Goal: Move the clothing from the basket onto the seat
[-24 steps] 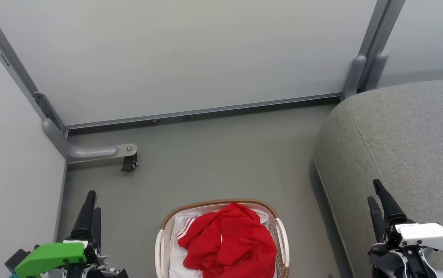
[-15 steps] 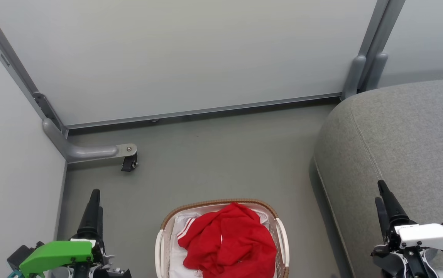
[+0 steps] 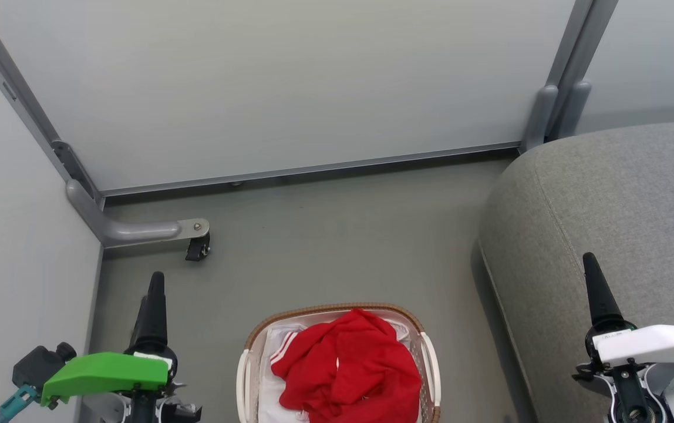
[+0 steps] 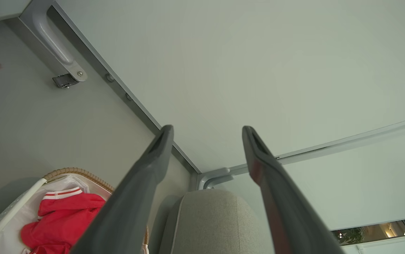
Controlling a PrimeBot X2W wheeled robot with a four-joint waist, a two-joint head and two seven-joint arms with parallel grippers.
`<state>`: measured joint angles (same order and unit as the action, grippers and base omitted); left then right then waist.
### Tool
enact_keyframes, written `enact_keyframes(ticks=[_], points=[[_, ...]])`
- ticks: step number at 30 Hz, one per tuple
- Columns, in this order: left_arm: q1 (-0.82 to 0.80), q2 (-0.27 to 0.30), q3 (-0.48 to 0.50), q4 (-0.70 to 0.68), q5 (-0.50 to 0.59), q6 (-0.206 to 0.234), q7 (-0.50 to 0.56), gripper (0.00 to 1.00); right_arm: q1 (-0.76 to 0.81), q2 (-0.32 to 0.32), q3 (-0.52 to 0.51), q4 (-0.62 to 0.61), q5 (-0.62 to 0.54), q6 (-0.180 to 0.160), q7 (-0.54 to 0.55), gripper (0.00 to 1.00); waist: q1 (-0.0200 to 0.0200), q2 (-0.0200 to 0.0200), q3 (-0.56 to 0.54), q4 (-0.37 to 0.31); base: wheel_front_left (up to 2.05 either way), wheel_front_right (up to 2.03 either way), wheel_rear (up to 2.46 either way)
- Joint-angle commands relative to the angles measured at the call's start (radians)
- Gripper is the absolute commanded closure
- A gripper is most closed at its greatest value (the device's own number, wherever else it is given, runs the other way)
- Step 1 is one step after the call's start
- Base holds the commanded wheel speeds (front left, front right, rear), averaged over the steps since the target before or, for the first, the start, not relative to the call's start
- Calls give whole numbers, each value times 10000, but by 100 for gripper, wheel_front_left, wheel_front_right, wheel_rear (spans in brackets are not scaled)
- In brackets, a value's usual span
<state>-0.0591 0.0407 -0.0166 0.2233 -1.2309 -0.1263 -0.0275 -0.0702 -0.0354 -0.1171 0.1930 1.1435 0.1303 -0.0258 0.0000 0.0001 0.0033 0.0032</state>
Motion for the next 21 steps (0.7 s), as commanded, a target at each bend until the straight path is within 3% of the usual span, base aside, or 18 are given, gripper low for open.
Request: enact_keyframes(ticks=[1, 13, 21], points=[[-252, 57, -72, -255, 563, 62, -108, 0, 25, -81, 20, -329, -572, 3, -124, 0, 0, -1, -4, 2, 0, 0, 0], [-46, 70, -445, -453, 3173, 375, -528, 0, 272, -98, 395, -394, -3096, 4, -544, 0, 0, -1, -42, 22, 0, 0, 0], [134, 77, -618, -306, 4302, 474, -780, 0, 336, -110, 450, -323, -4254, 4, -794, 0, 0, -1, -53, 45, 0, 0, 0]])
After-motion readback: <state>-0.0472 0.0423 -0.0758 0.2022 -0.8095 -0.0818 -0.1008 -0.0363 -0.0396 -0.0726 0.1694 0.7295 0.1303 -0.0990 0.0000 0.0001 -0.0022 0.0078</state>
